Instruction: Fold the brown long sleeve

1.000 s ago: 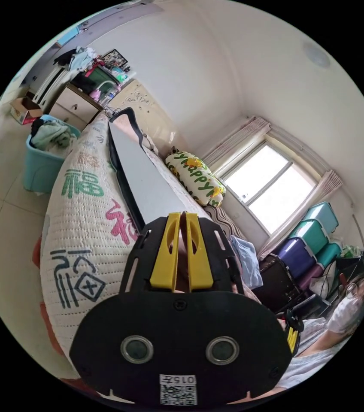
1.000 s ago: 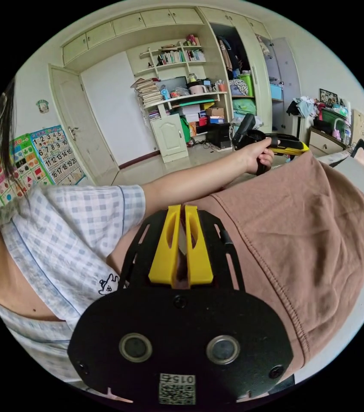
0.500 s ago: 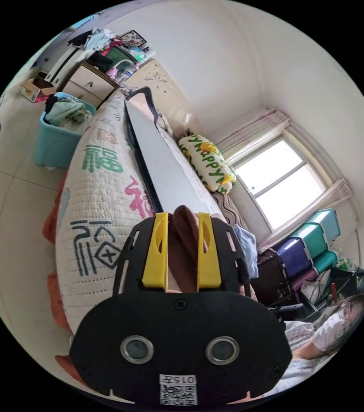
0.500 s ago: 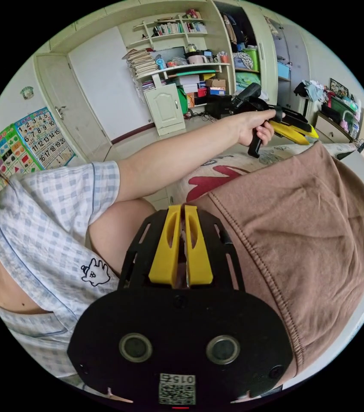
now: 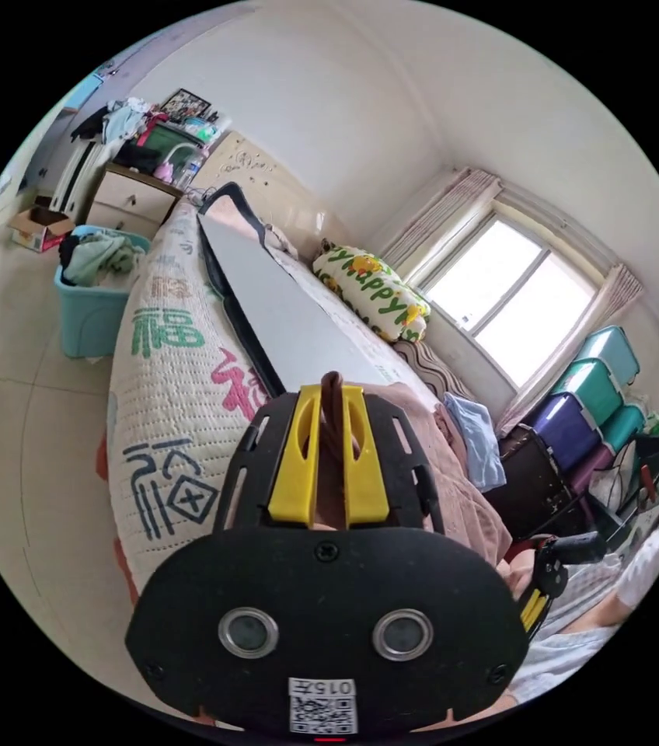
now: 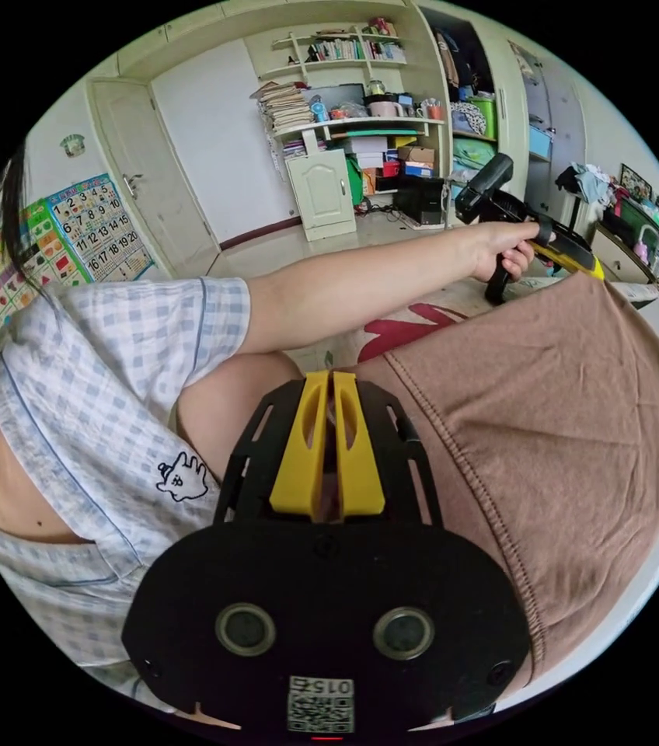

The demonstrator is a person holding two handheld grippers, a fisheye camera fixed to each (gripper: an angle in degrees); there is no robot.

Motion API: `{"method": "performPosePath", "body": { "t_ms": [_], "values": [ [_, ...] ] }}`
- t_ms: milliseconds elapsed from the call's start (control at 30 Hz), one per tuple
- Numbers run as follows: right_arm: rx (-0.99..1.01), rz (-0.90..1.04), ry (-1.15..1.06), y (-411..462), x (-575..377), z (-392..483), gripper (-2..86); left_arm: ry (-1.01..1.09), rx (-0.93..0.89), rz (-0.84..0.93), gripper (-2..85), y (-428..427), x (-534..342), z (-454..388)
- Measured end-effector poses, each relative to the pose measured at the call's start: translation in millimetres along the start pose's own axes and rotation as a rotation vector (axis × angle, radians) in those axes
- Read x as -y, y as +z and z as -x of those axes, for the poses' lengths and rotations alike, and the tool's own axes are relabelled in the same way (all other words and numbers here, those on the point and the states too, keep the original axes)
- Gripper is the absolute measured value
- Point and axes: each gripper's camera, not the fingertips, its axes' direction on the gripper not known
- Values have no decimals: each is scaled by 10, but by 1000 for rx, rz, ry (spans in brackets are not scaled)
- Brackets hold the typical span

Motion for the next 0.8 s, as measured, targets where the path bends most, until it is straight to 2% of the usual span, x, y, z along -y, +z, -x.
{"method": "performPosePath", "body": {
  "t_ms": [133,300,433,500,600,733,800],
  "values": [
    [-95,132,-29,194,73,-55,5,-68,121,141,45,246,-1,28],
    [-61,119,-11,-5,26,-123,23,-48,233,217,52,376,13,-126],
    [93,-46,-37,-594,-249,-158,37,-44,225,207,59,337,-15,-184],
    [104,-141,-8,-926,-348,-265,44,-59,184,185,63,281,-34,-165],
    [-80,-255,96,-1531,-454,-575,55,-67,125,157,78,187,-59,-162],
    [-516,-270,362,-2090,-580,-1397,87,-69,102,152,102,166,-75,-208],
    [-532,-283,541,-2214,-703,-1944,91,-80,84,159,105,202,-81,-217]
  ]
}}
